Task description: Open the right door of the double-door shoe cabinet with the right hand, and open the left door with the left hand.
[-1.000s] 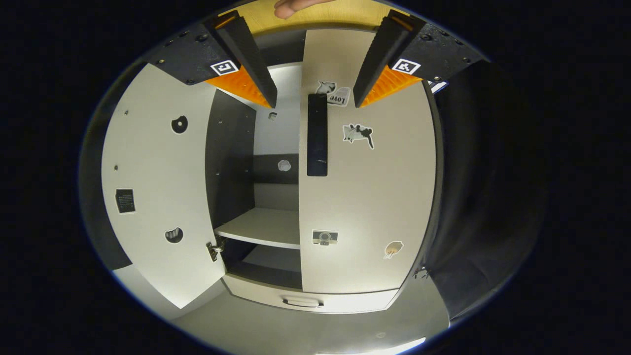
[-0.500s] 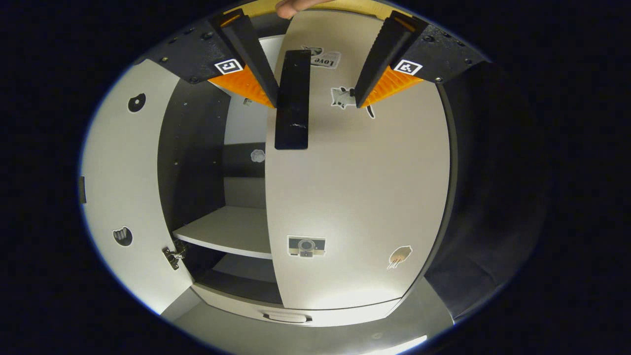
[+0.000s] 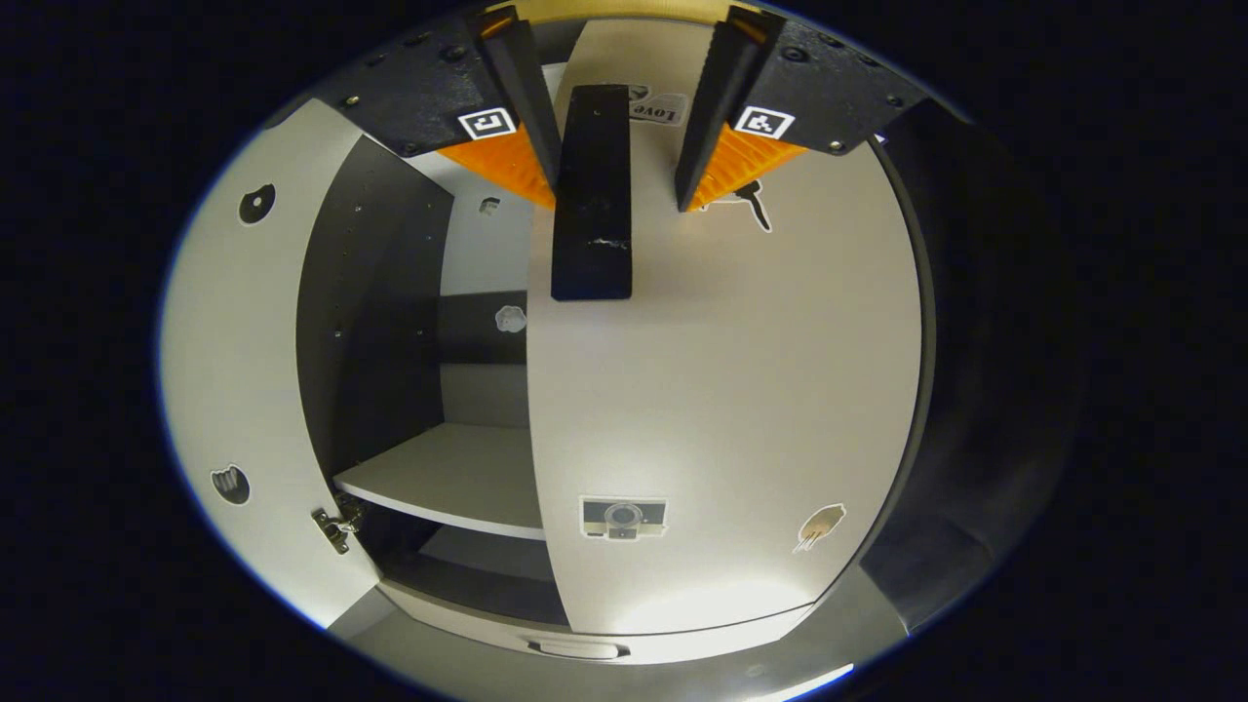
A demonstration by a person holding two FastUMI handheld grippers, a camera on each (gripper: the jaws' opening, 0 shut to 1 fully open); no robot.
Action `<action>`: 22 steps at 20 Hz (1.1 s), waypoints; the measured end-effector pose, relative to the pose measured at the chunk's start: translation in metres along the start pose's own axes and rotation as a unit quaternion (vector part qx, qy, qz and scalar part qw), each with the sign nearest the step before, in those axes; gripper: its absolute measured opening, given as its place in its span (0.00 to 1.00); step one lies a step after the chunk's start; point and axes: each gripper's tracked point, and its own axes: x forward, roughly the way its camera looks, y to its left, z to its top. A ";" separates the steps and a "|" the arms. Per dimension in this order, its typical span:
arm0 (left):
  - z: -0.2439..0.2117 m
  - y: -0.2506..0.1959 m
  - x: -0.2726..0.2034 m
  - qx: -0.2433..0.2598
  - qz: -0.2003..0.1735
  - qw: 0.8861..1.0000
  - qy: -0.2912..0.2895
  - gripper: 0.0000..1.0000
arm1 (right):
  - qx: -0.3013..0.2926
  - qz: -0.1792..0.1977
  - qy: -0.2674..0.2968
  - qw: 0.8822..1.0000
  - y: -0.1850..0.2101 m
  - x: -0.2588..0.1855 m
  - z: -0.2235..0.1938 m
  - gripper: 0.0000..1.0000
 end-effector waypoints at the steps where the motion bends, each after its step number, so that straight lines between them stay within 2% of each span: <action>1: -0.003 -0.004 0.000 0.005 -0.001 1.000 0.002 0.49 | 0.001 -0.003 0.002 1.000 -0.001 -0.001 -0.003 0.98; 2: -0.001 -0.004 -0.002 0.010 0.002 1.000 0.005 0.41 | 0.001 -0.009 0.005 1.000 -0.002 -0.003 -0.005 0.94; 3: -0.002 -0.002 0.000 0.011 0.001 1.000 0.007 0.33 | 0.001 -0.014 0.005 1.000 -0.003 -0.005 -0.007 0.98; 9: -0.004 0.000 -0.021 0.005 -0.033 0.999 0.026 0.23 | 0.005 -0.021 0.005 1.000 0.004 -0.019 -0.011 0.98; 12: -0.003 0.006 -0.054 -0.009 -0.052 0.998 0.027 0.20 | -0.010 -0.030 0.001 1.000 0.011 -0.028 -0.014 1.00; 14: -0.003 0.012 -0.068 -0.001 -0.053 0.998 0.028 0.21 | -0.013 -0.022 -0.006 1.000 0.026 -0.036 -0.013 0.98; 15: -0.002 0.014 -0.076 0.002 -0.053 0.998 0.030 0.21 | -0.013 -0.014 -0.007 1.000 0.034 -0.039 -0.013 0.94; 16: -0.001 0.016 -0.081 0.001 -0.054 0.998 0.030 0.21 | -0.013 -0.009 -0.007 1.000 0.041 -0.044 -0.014 0.98; 17: -0.002 0.021 -0.087 0.001 -0.055 0.998 0.033 0.20 | -0.015 -0.005 -0.009 1.000 0.046 -0.049 -0.013 0.94; 18: -0.001 0.024 -0.093 0.001 -0.056 0.998 0.035 0.20 | -0.020 -0.005 -0.012 1.000 0.049 -0.054 -0.012 0.98; 19: -0.001 0.027 -0.099 0.000 -0.057 0.998 0.037 0.20 | -0.024 -0.008 -0.014 1.000 0.050 -0.058 -0.010 0.94; 21: -0.001 0.036 -0.111 0.001 -0.058 0.998 0.039 0.20 | -0.031 -0.008 -0.020 0.999 0.057 -0.066 -0.007 0.94; 22: -0.001 0.040 -0.117 0.004 -0.058 0.997 0.040 0.20 | -0.032 -0.008 -0.020 0.999 0.059 -0.070 -0.007 0.99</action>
